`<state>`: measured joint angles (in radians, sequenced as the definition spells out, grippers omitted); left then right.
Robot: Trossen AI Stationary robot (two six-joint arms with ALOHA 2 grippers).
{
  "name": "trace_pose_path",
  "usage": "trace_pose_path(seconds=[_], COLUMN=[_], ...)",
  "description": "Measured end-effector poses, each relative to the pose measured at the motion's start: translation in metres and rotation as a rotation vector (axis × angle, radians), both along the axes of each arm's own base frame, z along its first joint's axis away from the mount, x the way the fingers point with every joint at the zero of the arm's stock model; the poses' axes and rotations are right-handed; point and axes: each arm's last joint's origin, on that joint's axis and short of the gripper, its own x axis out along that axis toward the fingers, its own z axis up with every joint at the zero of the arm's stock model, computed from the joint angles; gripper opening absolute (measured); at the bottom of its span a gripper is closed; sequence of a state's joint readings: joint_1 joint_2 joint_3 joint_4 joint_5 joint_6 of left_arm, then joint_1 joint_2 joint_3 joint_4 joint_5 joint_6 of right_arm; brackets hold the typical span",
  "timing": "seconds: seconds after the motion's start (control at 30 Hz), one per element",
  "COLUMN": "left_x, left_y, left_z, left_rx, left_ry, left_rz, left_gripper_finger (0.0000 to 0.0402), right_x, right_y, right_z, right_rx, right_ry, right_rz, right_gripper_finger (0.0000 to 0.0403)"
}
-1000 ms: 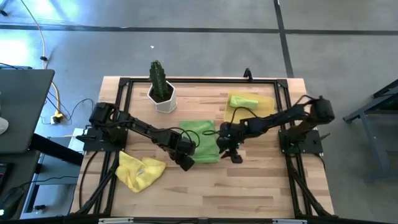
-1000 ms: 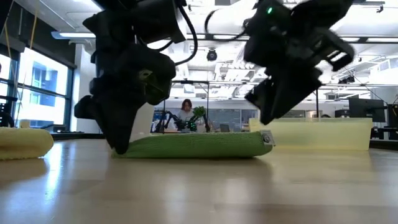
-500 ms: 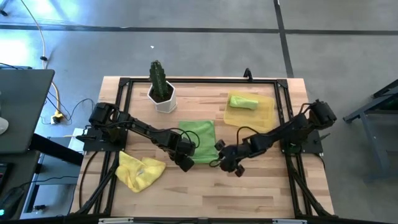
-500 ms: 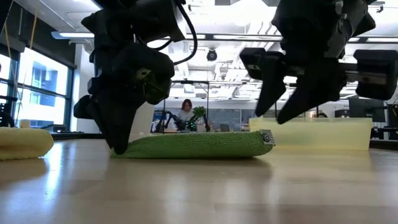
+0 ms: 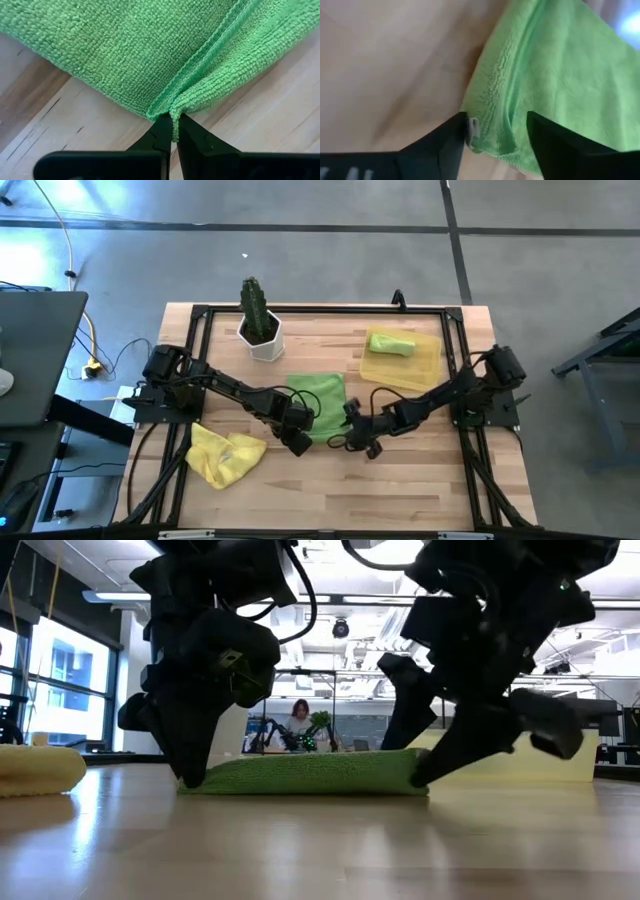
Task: Roll microfiber towels into tight, uniform cylinder then place into a basket
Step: Roll the green microfiber cloth
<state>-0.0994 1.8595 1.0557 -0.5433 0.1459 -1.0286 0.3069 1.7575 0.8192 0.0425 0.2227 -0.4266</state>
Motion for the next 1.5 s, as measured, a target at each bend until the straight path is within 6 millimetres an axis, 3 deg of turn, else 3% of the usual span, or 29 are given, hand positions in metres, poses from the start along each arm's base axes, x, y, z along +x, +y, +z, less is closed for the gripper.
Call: trace_pose_path(seconds=[0.33,0.53,0.83,1.2,1.5], left_x=[0.000,0.005,0.017,0.013,0.010], left_y=[0.000,-0.003,-0.015,-0.013,-0.011], left_z=[0.000,0.001,0.006,0.005,0.018], left_rx=[0.000,-0.059,-0.278,-0.228,-0.121], left_ry=[-0.001,-0.046,-0.180,-0.141,-0.168], left_rz=[-0.002,-0.016,-0.123,-0.092,-0.037], left_gripper_finger=[0.0010,0.0010,0.0010,0.0010,0.0010], right_x=[-0.002,-0.001,0.005,0.006,0.009], right_y=[0.001,-0.003,-0.032,-0.044,-0.057], right_z=[-0.003,-0.004,-0.002,-0.002,-0.015], right_rx=[0.005,0.237,0.722,0.862,0.829], right_ry=[0.029,0.096,0.242,0.295,0.304], right_rz=[0.011,-0.009,-0.134,-0.255,-0.440], right_gripper_finger=[0.0011,0.0006,0.0003,0.0001,0.0000])
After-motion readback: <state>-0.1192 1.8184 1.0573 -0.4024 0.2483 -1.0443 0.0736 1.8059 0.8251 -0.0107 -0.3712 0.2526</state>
